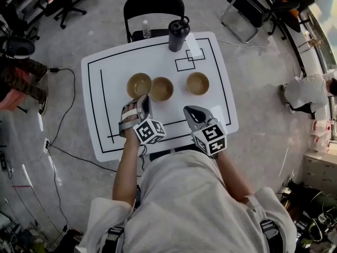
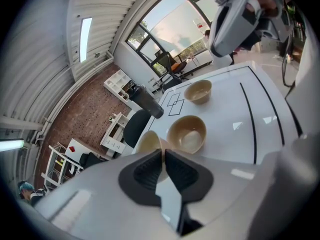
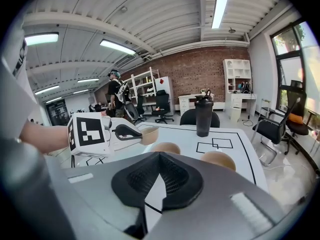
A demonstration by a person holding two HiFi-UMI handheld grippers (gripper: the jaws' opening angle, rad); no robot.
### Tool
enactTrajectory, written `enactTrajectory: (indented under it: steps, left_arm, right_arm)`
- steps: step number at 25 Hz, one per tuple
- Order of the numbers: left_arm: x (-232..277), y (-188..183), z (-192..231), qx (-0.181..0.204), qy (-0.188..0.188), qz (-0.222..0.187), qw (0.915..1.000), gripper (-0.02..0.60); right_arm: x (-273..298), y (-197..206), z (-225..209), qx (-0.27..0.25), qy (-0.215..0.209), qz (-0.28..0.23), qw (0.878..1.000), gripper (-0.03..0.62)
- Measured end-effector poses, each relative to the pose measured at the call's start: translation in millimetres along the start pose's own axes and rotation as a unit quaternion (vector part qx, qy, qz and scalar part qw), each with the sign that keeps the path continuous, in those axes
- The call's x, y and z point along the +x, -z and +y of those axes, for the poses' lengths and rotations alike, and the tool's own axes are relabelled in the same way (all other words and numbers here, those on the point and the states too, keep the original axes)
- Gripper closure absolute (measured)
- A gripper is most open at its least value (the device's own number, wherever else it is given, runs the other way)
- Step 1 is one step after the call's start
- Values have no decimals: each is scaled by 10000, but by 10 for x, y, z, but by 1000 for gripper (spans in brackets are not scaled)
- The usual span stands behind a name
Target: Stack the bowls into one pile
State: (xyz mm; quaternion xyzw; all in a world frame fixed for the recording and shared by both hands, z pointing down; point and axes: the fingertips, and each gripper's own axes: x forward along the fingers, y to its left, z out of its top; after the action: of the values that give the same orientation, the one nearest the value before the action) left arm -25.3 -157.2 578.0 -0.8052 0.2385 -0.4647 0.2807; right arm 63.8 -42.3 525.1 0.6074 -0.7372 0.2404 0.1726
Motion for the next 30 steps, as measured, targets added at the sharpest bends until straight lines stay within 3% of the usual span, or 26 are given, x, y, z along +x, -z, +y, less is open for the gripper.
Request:
enactTrajectory:
  steps: [30]
  left_arm:
    - [126,-516,-371,450,380,-483,9971,560]
  right_arm:
    - [-124,262,-213,423,362,44,9984,594]
